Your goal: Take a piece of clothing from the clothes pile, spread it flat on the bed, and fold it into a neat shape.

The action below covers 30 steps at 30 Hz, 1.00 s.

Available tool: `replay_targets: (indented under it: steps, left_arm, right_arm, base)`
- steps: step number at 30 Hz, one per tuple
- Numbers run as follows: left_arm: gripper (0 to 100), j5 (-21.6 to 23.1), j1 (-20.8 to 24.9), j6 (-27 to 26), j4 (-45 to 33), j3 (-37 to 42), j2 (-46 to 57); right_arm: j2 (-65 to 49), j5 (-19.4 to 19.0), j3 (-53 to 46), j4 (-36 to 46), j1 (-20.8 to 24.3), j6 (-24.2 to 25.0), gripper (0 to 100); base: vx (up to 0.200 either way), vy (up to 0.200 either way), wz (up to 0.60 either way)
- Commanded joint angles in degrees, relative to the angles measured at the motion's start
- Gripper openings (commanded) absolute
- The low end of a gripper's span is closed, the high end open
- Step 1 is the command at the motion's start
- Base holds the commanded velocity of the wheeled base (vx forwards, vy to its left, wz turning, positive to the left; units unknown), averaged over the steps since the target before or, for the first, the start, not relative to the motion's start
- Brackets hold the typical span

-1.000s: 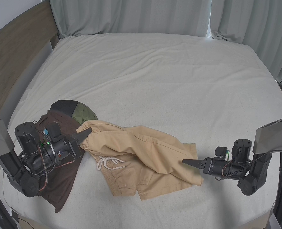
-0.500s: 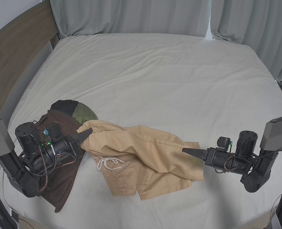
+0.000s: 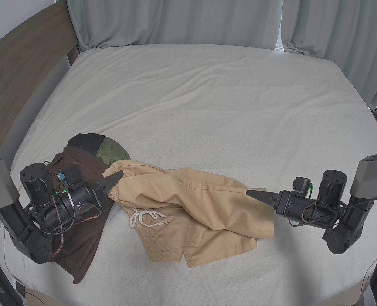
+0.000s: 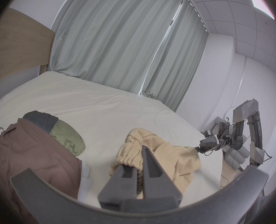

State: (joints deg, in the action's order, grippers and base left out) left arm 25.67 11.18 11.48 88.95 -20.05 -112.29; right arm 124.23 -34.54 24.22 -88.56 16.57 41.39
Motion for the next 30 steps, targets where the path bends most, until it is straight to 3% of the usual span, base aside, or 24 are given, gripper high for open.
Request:
replay_targets:
  steps: [1, 20, 30]
  left_arm:
    - [0, 0.0, 0.0, 0.0, 0.2, 0.0, 0.0]
    - [0, 0.0, 0.0, 0.9, 0.2, -2.7, 1.0]
    - [0, 0.0, 0.1, 6.4, 0.2, -7.8, 5.6]
  right_arm:
    - [-0.1, 0.0, 0.8, -0.1, -0.2, 0.4, 0]
    - [-9.4, 0.0, -1.5, 0.2, -0.7, 0.5, 0]
    - [-17.4, -0.3, -3.8, 0.3, -0.4, 0.5, 0]
  base:
    - [0.000, 0.000, 0.00]
    - [0.000, 0.000, 0.00]
    - [0.000, 0.000, 0.00]
